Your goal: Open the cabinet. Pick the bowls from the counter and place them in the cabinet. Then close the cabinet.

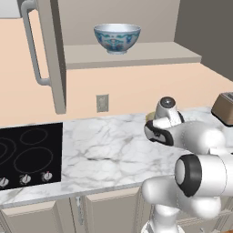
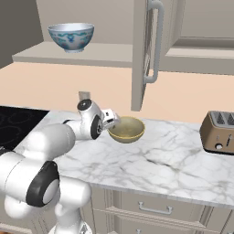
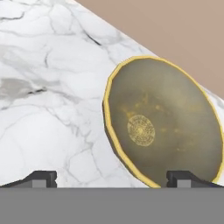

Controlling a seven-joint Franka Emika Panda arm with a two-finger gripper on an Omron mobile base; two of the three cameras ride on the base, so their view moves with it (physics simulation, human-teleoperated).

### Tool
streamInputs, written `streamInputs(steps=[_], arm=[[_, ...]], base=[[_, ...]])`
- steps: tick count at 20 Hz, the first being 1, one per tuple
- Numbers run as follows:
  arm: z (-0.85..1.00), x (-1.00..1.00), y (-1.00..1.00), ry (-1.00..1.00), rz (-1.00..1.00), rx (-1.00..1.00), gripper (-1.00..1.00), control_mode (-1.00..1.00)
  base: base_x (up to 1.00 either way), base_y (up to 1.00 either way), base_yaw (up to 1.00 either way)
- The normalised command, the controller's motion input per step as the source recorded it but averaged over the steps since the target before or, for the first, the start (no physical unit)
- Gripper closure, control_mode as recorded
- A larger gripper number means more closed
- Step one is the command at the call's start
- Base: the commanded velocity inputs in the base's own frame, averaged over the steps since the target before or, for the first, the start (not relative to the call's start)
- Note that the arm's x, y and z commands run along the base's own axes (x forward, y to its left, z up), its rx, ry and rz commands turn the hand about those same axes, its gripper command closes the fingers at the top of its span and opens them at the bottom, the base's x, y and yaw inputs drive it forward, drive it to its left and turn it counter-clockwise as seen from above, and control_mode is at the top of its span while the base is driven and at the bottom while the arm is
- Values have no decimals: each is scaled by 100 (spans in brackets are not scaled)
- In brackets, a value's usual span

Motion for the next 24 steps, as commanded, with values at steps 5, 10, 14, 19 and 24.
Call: streamInputs(steps=[5,10,14,19,24], arm=[[-22,34,-12,0,0,0,-100,-100],[-35,37,-5,0,0,0,-100,-100],[-34,37,-2,0,0,0,-100,-100],[-28,25,-7,0,0,0,100,-100],[-2,5,-3,0,0,0,100,-100]], base=[[0,0,0],[0,0,0],[0,0,0],[0,0,0],[0,0,0]])
